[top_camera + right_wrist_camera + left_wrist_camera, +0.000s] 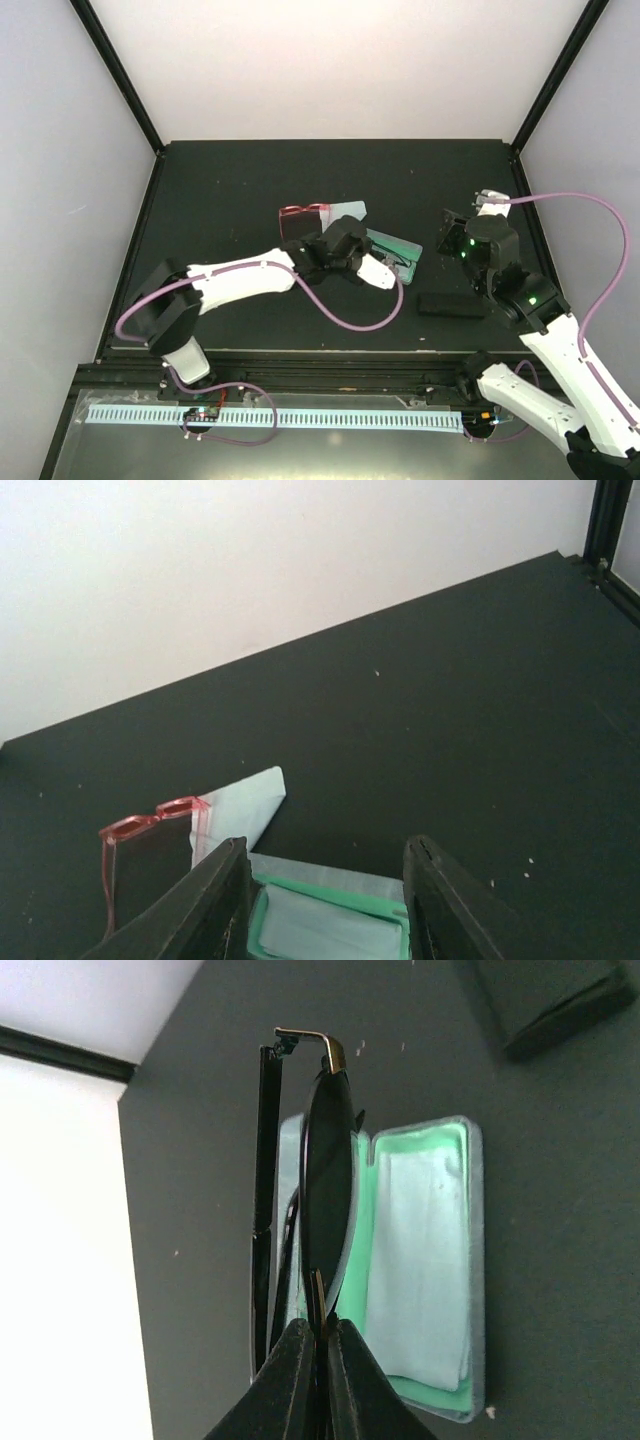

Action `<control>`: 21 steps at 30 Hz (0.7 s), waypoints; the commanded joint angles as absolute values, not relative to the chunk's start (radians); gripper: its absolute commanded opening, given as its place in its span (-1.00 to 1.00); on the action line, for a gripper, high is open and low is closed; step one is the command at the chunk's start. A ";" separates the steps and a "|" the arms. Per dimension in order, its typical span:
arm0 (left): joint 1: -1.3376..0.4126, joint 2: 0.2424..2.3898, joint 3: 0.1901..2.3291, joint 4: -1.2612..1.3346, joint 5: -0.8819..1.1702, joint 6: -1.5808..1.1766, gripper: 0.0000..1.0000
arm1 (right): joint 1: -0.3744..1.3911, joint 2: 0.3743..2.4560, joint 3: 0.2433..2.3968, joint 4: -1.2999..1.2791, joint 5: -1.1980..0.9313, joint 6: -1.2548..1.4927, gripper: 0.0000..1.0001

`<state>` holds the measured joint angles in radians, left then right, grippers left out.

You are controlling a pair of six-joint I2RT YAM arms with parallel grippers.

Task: Organize the sunglasses
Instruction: Fold the sunglasses, then place the sunglasses in the sunglasses case.

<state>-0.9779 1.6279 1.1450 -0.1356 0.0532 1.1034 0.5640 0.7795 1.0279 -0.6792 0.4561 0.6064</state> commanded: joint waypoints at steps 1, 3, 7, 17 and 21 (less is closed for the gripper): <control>-0.988 1.749 1.215 -0.154 -0.099 1.194 -0.97 | 0.558 0.746 1.007 -0.697 0.485 0.624 -0.13; -0.988 1.784 1.219 -0.137 -0.118 1.204 -0.97 | 0.558 0.735 1.000 -0.701 0.482 0.626 -0.13; -0.990 1.815 1.233 -0.161 -0.079 1.191 -0.97 | 0.558 0.717 0.982 -0.701 0.478 0.627 -0.12; -1.005 1.900 1.319 -0.234 -0.059 1.103 -0.97 | 0.558 0.718 0.948 -0.687 0.428 0.636 -0.12; -1.005 1.919 1.339 -0.253 -0.046 1.093 -0.97 | 0.558 0.723 0.940 -0.684 0.415 0.637 -0.12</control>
